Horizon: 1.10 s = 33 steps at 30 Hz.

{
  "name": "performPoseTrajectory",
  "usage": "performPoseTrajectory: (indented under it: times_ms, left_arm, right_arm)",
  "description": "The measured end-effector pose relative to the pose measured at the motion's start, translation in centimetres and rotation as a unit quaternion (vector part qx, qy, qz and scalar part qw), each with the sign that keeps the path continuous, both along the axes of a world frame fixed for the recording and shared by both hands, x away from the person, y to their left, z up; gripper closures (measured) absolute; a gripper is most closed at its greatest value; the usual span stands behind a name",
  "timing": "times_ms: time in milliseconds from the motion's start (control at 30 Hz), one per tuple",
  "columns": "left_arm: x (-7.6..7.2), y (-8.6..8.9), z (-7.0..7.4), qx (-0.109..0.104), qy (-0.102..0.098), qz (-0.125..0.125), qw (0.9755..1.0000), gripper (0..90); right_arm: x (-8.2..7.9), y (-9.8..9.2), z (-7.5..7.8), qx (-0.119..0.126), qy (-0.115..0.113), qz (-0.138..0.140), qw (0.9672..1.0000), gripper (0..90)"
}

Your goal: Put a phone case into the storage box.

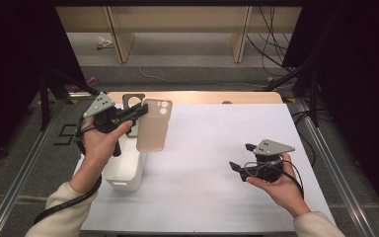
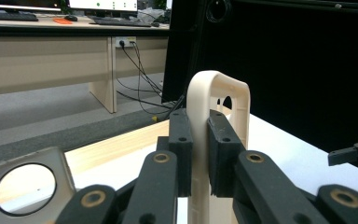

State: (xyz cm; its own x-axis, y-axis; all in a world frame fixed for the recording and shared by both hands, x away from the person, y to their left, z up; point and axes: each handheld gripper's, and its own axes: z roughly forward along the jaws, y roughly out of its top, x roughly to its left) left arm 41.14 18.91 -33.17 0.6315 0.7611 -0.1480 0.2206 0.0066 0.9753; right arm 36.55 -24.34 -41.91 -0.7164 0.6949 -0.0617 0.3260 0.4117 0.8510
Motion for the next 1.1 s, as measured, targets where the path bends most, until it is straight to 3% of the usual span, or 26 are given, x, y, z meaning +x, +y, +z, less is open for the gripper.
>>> performPoseTrajectory:
  times_ms: [300,1100]
  left_arm:
    - [0.2,0.9,0.1,0.005,-0.005,0.012,0.9999,81.6]
    - [1.3,3.3,0.4,-0.007,-0.011,0.037,0.9992,81.5]
  right_arm:
    - [-0.2,-0.6,0.1,0.003,0.0,-0.008,1.0,16.4]
    - [-0.3,-1.5,0.0,0.017,0.005,-0.02,0.9996,16.4]
